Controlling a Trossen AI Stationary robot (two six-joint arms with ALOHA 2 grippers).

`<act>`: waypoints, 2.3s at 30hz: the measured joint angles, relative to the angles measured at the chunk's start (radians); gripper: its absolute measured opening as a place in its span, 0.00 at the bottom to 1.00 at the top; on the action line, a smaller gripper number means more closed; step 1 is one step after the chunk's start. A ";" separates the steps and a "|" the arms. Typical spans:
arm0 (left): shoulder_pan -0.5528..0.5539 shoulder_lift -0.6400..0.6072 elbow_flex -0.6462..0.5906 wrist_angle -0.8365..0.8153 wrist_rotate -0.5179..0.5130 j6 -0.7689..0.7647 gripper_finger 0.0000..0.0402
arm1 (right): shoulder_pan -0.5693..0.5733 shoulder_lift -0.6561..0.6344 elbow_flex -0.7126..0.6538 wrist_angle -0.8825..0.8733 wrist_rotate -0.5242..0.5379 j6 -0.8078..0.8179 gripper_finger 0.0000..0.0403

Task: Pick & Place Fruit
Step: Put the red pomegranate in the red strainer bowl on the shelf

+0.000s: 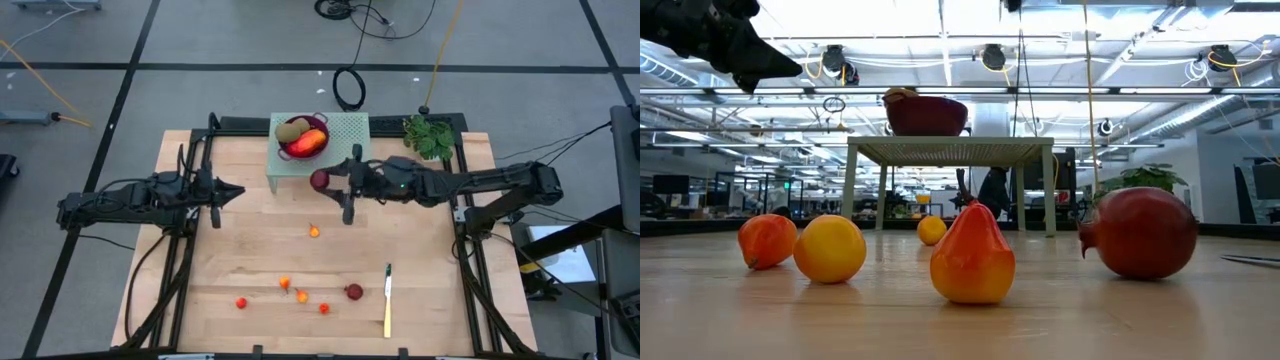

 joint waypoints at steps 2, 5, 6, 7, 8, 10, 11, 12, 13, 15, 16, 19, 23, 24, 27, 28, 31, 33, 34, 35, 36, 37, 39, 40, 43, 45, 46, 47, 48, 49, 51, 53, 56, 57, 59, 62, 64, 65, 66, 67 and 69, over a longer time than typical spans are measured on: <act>0.000 0.000 0.000 0.000 0.000 0.020 0.05 | -0.009 0.000 0.000 0.021 -0.055 0.025 0.45; 0.000 0.000 0.000 0.000 0.000 0.034 0.05 | -0.021 0.001 0.000 0.049 -0.130 0.056 0.45; 0.000 0.000 0.000 0.000 0.000 0.037 0.05 | -0.025 0.001 0.000 0.064 -0.151 0.066 0.45; 0.000 0.000 0.000 0.000 0.000 0.037 0.05 | -0.030 0.001 0.000 0.077 -0.168 0.076 0.45; 0.000 0.000 0.000 0.000 0.000 0.037 0.05 | -0.036 0.000 0.000 0.088 -0.192 0.081 0.45; 0.000 0.000 0.000 0.000 0.000 0.037 0.05 | -0.048 0.000 0.000 0.095 -0.221 0.086 0.45; 0.000 0.000 0.000 0.000 0.000 0.037 0.05 | -0.054 0.001 0.000 0.096 -0.222 0.086 0.45; 0.000 0.000 0.000 0.000 0.000 0.036 0.05 | -0.062 0.001 0.000 0.096 -0.221 0.086 0.45; 0.000 0.000 0.000 0.000 0.000 0.036 0.05 | -0.072 0.001 0.000 0.096 -0.218 0.086 0.45; 0.000 0.000 0.000 0.000 0.000 0.036 0.05 | -0.096 0.001 0.000 0.096 -0.212 0.086 0.45; 0.000 0.000 0.000 0.000 0.000 0.036 0.05 | -0.108 0.001 0.000 0.096 -0.202 0.086 0.45; 0.000 0.000 0.000 0.000 0.000 0.036 0.05 | -0.143 0.001 0.000 0.096 -0.130 0.082 0.44; 0.000 0.000 0.000 0.000 0.000 0.034 0.05 | -0.193 0.012 0.000 0.114 -0.077 0.052 0.45; 0.000 0.000 0.000 0.000 0.000 0.029 0.05 | -0.206 0.013 -0.001 0.121 -0.077 0.048 0.45; 0.000 0.000 0.000 0.000 0.000 0.016 0.05 | -0.247 0.011 -0.001 0.151 -0.078 0.030 0.45; 0.000 0.000 0.000 0.001 0.000 0.014 0.05 | -0.260 0.010 -0.001 0.154 -0.077 0.023 0.45; 0.000 0.000 0.000 0.001 0.000 0.014 0.05 | -0.299 0.012 0.001 0.147 -0.078 0.021 0.45; 0.000 0.000 0.000 0.000 0.000 0.014 0.05 | -0.319 0.025 0.028 0.133 -0.078 0.010 0.45; 0.000 0.000 0.000 0.001 0.000 0.014 0.05 | -0.325 0.044 0.055 0.134 -0.079 -0.005 0.45; 0.000 0.000 0.000 0.001 0.000 0.014 0.05 | -0.330 0.063 0.086 0.125 -0.080 -0.024 0.45; 0.000 0.000 0.000 0.001 0.000 0.014 0.05 | -0.333 0.078 0.116 0.088 -0.081 -0.043 0.45; 0.000 0.000 0.000 0.001 0.000 0.014 0.05 | -0.338 0.098 0.151 0.044 -0.083 -0.063 0.45; 0.000 0.000 0.000 0.001 0.000 0.015 0.05 | -0.345 0.150 0.235 -0.037 -0.083 -0.118 0.45; 0.000 0.000 0.000 0.000 0.000 0.015 0.05 | -0.350 0.175 0.273 -0.085 -0.080 -0.138 0.45; 0.000 0.000 0.000 0.000 0.000 0.014 0.05 | -0.365 0.233 0.365 -0.203 -0.079 -0.160 0.46; 0.000 0.000 0.000 0.001 -0.001 0.010 0.05 | -0.374 0.273 0.418 -0.266 -0.078 -0.172 0.45; 0.000 0.000 0.000 0.000 0.000 0.005 0.05 | -0.380 0.284 0.434 -0.299 -0.078 -0.179 0.45; 0.000 0.000 0.000 0.000 -0.001 0.002 0.05 | -0.385 0.297 0.445 -0.336 -0.078 -0.186 0.45; 0.000 -0.001 0.000 0.000 -0.001 0.002 0.05 | -0.390 0.315 0.456 -0.353 -0.078 -0.192 0.45; 0.000 0.000 0.000 0.000 -0.001 0.002 0.05 | -0.392 0.331 0.462 -0.355 -0.078 -0.196 0.45; 0.000 -0.001 0.000 0.000 -0.001 0.002 0.05 | -0.400 0.352 0.462 -0.372 -0.079 -0.208 0.46; 0.000 0.000 0.000 0.000 -0.001 0.002 0.05 | -0.406 0.367 0.462 -0.382 -0.076 -0.238 0.46; 0.000 0.000 0.000 0.000 -0.001 0.000 0.05 | -0.414 0.385 0.462 -0.408 -0.047 -0.274 0.46; 0.000 0.000 0.000 0.000 -0.001 0.000 0.05 | -0.417 0.389 0.462 -0.428 -0.033 -0.284 0.46; 0.000 0.000 0.000 0.000 -0.001 -0.003 0.05 | -0.421 0.403 0.462 -0.441 -0.031 -0.301 0.46; 0.000 0.000 0.000 0.000 -0.001 -0.004 0.05 | -0.422 0.407 0.462 -0.447 -0.031 -0.305 0.46; 0.000 0.000 0.000 0.000 -0.001 -0.004 0.05 | -0.421 0.405 0.462 -0.446 -0.033 -0.319 0.47; 0.000 0.000 0.000 0.000 -0.001 -0.004 0.05 | -0.421 0.405 0.462 -0.446 -0.033 -0.323 0.47; 0.000 0.000 0.000 0.000 -0.001 -0.004 0.05 | -0.420 0.405 0.462 -0.446 -0.034 -0.324 0.47; 0.000 0.000 0.000 0.000 -0.001 -0.004 0.05 | -0.420 0.405 0.462 -0.448 -0.034 -0.324 0.47; 0.000 0.000 0.000 0.000 -0.001 -0.004 0.05 | -0.420 0.405 0.462 -0.462 -0.036 -0.323 0.47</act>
